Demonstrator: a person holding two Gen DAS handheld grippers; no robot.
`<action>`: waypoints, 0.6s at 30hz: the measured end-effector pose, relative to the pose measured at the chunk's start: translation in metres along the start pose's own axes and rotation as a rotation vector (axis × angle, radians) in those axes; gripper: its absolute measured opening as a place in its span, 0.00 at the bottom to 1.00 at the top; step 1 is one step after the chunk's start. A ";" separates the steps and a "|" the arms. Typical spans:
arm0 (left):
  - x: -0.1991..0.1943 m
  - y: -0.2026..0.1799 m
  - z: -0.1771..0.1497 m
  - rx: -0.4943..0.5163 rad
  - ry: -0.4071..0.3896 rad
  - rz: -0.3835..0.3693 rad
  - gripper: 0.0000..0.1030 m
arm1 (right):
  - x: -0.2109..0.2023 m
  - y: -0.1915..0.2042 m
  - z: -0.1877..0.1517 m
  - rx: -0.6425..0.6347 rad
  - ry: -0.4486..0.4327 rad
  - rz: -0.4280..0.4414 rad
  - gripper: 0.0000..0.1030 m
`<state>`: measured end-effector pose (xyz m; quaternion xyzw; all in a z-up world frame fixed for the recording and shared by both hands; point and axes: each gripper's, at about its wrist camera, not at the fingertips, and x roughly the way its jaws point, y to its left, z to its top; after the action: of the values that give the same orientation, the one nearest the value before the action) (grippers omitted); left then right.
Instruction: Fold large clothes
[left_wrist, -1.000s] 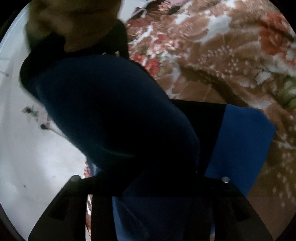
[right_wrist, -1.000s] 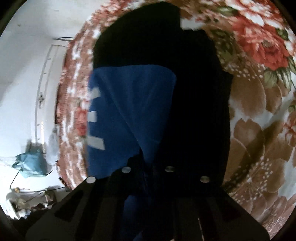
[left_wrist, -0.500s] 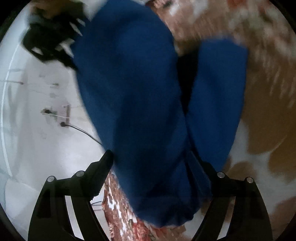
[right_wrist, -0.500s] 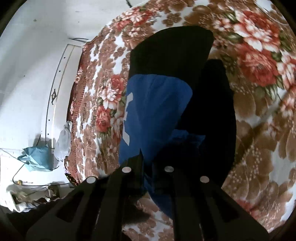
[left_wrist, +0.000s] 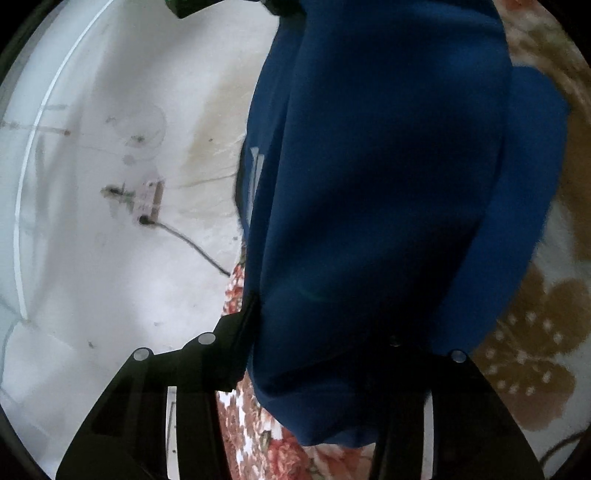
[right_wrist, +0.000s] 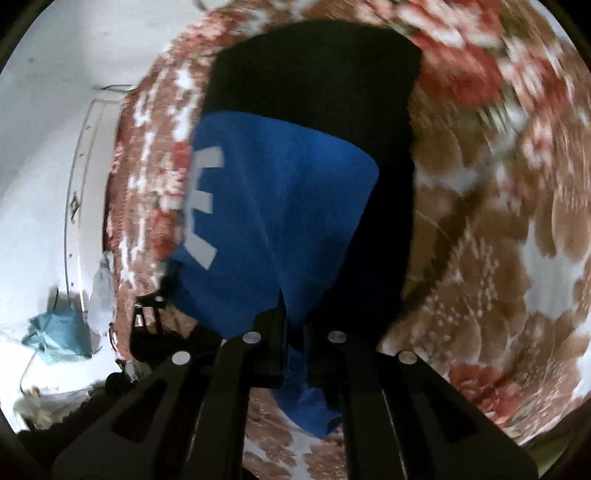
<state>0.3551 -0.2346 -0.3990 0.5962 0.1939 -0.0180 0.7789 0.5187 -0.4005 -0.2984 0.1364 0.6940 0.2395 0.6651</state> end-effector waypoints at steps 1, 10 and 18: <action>0.001 -0.005 -0.004 0.012 -0.004 -0.006 0.41 | 0.011 -0.009 -0.004 0.004 0.012 -0.005 0.05; -0.005 -0.019 -0.034 0.108 -0.103 -0.042 0.43 | 0.085 -0.067 -0.013 0.014 -0.001 0.026 0.06; -0.055 0.059 -0.062 0.069 -0.159 -0.175 0.82 | 0.041 -0.049 -0.035 -0.066 -0.051 -0.113 0.35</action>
<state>0.3024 -0.1706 -0.3406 0.6000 0.1821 -0.1399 0.7663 0.4875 -0.4265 -0.3587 0.0812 0.6750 0.2206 0.6993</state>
